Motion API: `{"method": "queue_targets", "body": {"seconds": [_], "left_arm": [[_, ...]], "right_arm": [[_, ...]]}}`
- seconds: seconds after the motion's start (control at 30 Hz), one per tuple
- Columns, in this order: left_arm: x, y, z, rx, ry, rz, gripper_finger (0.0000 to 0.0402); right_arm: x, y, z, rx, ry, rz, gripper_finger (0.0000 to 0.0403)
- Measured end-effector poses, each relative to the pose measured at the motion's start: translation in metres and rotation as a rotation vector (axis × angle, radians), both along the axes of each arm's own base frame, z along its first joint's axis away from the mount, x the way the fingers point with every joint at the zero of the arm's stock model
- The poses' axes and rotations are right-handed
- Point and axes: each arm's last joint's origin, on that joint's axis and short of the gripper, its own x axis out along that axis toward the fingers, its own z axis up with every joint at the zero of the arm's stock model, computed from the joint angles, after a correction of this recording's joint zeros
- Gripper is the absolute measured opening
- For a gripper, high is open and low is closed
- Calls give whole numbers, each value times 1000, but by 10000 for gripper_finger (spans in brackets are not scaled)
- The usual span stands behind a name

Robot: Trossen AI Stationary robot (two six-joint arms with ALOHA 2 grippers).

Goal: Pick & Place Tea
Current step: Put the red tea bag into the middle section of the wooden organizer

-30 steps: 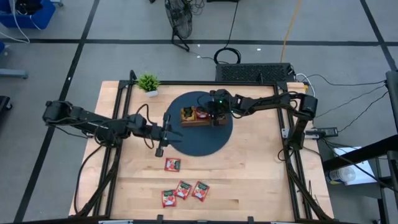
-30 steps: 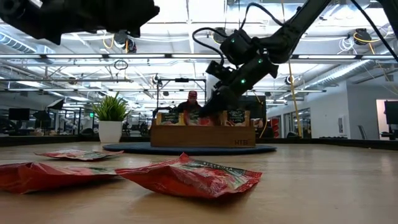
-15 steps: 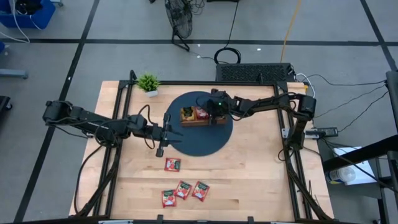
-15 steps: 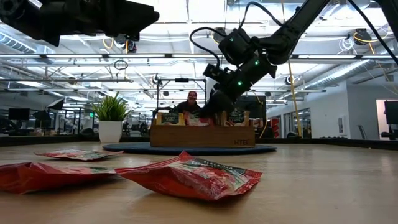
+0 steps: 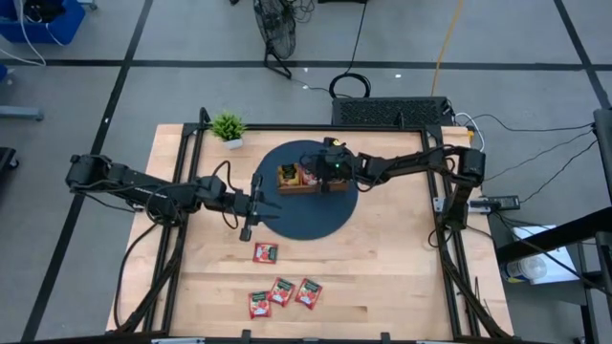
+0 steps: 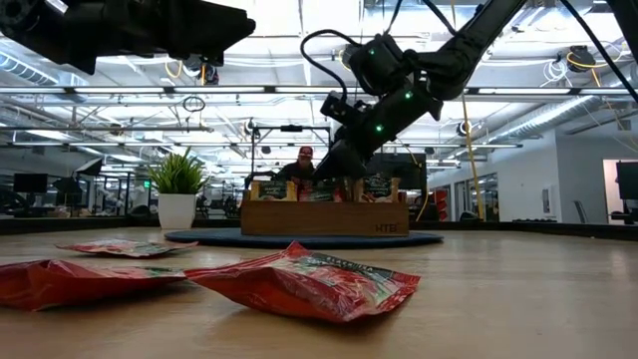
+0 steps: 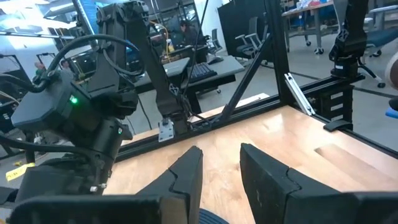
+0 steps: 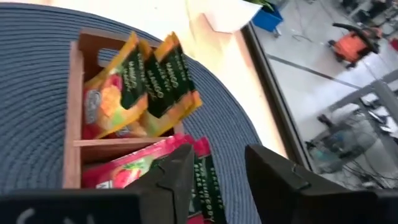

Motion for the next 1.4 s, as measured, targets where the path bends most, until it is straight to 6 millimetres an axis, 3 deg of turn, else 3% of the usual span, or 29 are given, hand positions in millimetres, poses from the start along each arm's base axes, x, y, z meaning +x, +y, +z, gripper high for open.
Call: {"method": "queue_targets", "body": {"seconds": [0.27,0.47,0.6,1.03,1.4], "left_arm": [[0,0,0,-28,6,0,113],[0,0,0,-25,5,0,113],[0,0,0,-25,4,0,113],[0,0,0,-26,5,0,113],[0,0,0,-25,5,0,113]], "right_arm": [[6,13,3,-8,14,18,125],[25,31,32,-31,98,96,101],[32,48,43,62,92,149,91],[17,82,5,211,117,157,76],[4,85,-17,197,33,172,71]]}}
